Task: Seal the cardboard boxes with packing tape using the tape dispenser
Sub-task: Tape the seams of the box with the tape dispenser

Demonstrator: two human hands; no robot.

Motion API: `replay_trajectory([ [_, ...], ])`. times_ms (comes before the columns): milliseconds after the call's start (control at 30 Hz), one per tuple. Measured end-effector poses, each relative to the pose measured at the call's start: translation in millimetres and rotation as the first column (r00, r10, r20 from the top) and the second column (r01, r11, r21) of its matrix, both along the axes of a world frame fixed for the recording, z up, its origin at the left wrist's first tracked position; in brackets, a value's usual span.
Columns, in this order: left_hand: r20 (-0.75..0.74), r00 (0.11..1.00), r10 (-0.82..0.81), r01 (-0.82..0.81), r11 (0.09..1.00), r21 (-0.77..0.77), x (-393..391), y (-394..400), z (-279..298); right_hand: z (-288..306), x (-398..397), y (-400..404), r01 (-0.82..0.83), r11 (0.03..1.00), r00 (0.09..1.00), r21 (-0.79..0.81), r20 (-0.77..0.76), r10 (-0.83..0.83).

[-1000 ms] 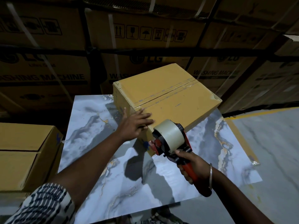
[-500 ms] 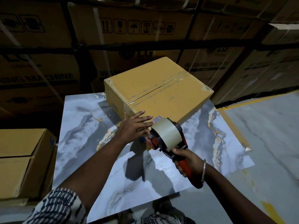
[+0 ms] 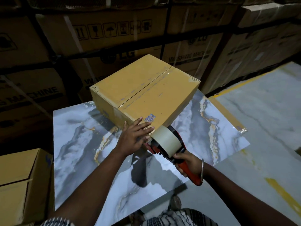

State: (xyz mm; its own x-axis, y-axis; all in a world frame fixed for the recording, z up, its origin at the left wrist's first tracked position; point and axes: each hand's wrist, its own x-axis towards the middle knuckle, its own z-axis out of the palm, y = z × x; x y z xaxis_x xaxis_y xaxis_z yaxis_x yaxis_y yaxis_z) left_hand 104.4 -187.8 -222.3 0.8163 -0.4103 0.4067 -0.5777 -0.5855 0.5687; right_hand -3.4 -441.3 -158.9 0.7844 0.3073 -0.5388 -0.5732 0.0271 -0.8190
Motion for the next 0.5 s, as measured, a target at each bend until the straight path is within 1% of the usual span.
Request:
replay_trajectory([
  [133, 0.032, 0.998, 0.045, -0.045, 0.999, 0.010, 7, 0, -5, -2, -2, -1, 0.008, 1.000, 1.000, 0.027, 0.007, -0.009],
  [267, 0.045, 0.998, 0.046, -0.047, 0.999, 0.018, 9, 1, -7, -3, -7, -7, -0.009, 0.999, 1.000, 0.046, 0.016, 0.008],
  [333, 0.048, 0.998, 0.044, -0.046, 0.999, 0.028, 9, 0, -5, -9, -10, -12, 0.021, 0.997, 1.000, 0.075, -0.001, -0.021],
  [500, 0.073, 0.996, 0.042, -0.049, 0.993, 0.104, 8, 2, 1, -22, -22, -22, 0.036, 0.994, 0.999, 0.106, -0.003, -0.035],
])
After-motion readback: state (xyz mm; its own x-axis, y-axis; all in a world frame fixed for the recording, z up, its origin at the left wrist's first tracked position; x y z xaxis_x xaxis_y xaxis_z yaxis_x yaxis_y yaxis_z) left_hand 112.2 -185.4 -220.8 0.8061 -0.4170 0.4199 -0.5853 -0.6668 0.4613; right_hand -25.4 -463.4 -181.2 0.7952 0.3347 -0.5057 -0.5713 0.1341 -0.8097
